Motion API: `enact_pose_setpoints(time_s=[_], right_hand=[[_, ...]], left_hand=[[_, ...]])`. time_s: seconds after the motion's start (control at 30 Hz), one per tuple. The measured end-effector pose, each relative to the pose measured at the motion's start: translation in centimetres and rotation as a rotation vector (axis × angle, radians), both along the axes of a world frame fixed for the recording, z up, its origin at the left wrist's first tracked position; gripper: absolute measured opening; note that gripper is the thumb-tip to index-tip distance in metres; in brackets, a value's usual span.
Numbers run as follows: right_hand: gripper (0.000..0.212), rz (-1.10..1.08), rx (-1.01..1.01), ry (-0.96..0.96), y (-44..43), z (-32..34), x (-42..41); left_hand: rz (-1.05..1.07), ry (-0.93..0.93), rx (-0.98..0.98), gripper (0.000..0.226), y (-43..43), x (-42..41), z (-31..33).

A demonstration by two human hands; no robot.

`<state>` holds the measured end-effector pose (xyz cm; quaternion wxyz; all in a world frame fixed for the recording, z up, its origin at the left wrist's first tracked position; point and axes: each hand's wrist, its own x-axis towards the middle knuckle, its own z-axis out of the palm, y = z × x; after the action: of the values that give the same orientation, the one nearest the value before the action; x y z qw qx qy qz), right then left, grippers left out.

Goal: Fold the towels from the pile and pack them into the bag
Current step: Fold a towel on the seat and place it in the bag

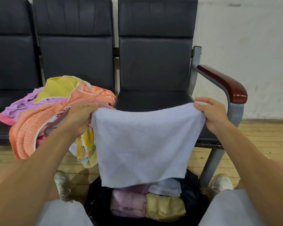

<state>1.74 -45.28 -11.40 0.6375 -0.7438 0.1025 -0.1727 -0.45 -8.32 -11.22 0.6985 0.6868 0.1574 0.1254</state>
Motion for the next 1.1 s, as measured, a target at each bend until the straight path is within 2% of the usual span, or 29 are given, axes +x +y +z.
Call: enact_pose_setpoints(time_s=[0.1, 0.2, 0.3, 0.43, 0.53, 0.63, 0.7, 0.87, 1.0, 1.1], right_hand=[[0.023, 0.06, -0.021, 0.05, -0.2, 0.1, 0.0], [0.026, 0.02, -0.166, 0.03, -0.4, -0.1, 0.1], [0.022, -0.041, -0.285, -0.044, -0.7, -0.2, -0.1], [0.015, -0.063, -0.276, -0.06, -1.0, -0.2, 0.0], [0.012, -0.061, -0.241, -0.048, -0.8, -0.1, 0.0], [0.021, -0.04, -0.27, -0.057, -0.7, 0.1, 0.0], [0.027, -0.051, -0.372, -0.089, -0.6, 0.2, -0.3], [0.019, -0.152, -0.718, -0.239, -0.6, 0.1, -0.3], [0.012, -0.204, -0.708, -0.263, -0.4, 0.3, -0.2], [0.01, -0.147, -0.696, -0.232, -0.1, -0.1, -0.3]], left_hand=[[-0.06, -0.021, 0.053, 0.026, 0.1, -0.1, 0.0], [-0.088, -0.028, 0.13, 0.03, 0.0, -0.4, -0.2], [-0.048, -0.072, 0.253, 0.029, -0.1, -0.5, -0.3], [0.02, -0.141, 0.373, 0.023, 0.1, -0.5, -0.6], [0.086, -0.187, 0.534, 0.023, 0.0, -0.6, -0.5], [0.164, -0.28, 0.705, 0.023, -0.1, -0.8, -0.4], [0.2, -0.349, 0.768, 0.023, -0.2, -0.9, -0.3], [0.313, -0.472, 0.745, 0.016, -0.6, -1.2, 0.3], [0.327, -0.498, 0.772, 0.005, -1.2, -1.4, 0.4], [0.256, -0.473, 0.678, 0.003, -1.3, -1.1, -0.2]])
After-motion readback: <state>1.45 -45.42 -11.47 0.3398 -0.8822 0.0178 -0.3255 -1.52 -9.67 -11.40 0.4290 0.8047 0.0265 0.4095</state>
